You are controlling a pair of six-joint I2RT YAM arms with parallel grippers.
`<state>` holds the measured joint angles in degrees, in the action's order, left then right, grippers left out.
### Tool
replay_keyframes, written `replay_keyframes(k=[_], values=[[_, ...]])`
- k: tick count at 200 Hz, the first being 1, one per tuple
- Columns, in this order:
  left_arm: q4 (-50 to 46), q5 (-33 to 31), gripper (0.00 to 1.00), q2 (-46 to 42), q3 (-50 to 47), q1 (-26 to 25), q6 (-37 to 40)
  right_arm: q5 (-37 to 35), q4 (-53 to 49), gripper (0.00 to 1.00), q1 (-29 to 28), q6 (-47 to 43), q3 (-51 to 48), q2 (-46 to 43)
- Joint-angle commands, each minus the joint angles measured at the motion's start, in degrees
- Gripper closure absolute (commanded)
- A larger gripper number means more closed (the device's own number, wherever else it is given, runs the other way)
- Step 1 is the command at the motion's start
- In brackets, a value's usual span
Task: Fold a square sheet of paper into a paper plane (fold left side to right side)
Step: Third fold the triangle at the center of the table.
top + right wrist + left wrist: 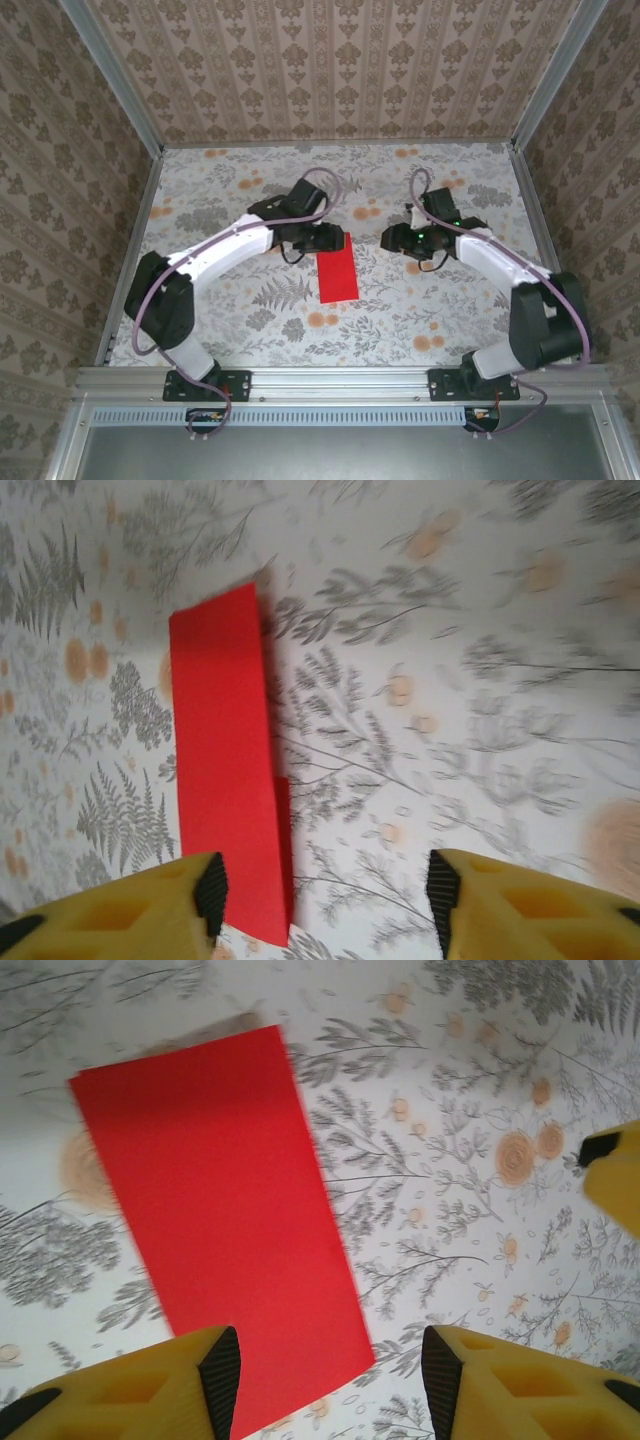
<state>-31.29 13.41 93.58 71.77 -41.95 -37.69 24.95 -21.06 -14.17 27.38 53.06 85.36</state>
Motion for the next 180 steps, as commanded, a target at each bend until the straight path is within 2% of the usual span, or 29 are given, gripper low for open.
replay_keyframes(k=[1, 37, 91, 180], values=[[6.7, 5.9, 0.46, -2.7, -7.6, 3.5, -2.0, 3.4, 5.2, 0.47, -3.9, 2.2, 4.8, 5.2], [11.4, 10.0, 0.46, -3.5, -14.1, 6.4, -4.0, 1.9, 7.3, 0.52, -7.8, 2.3, 11.3, 14.3], [14.1, 10.9, 0.46, -0.6, -17.1, 7.0, -5.6, 3.0, 6.6, 0.57, -9.7, 1.8, 19.4, 25.5], [15.3, 13.4, 0.45, 5.0, -16.9, 6.1, -6.5, 0.4, 3.4, 0.59, -9.7, -1.1, 20.5, 31.3]])
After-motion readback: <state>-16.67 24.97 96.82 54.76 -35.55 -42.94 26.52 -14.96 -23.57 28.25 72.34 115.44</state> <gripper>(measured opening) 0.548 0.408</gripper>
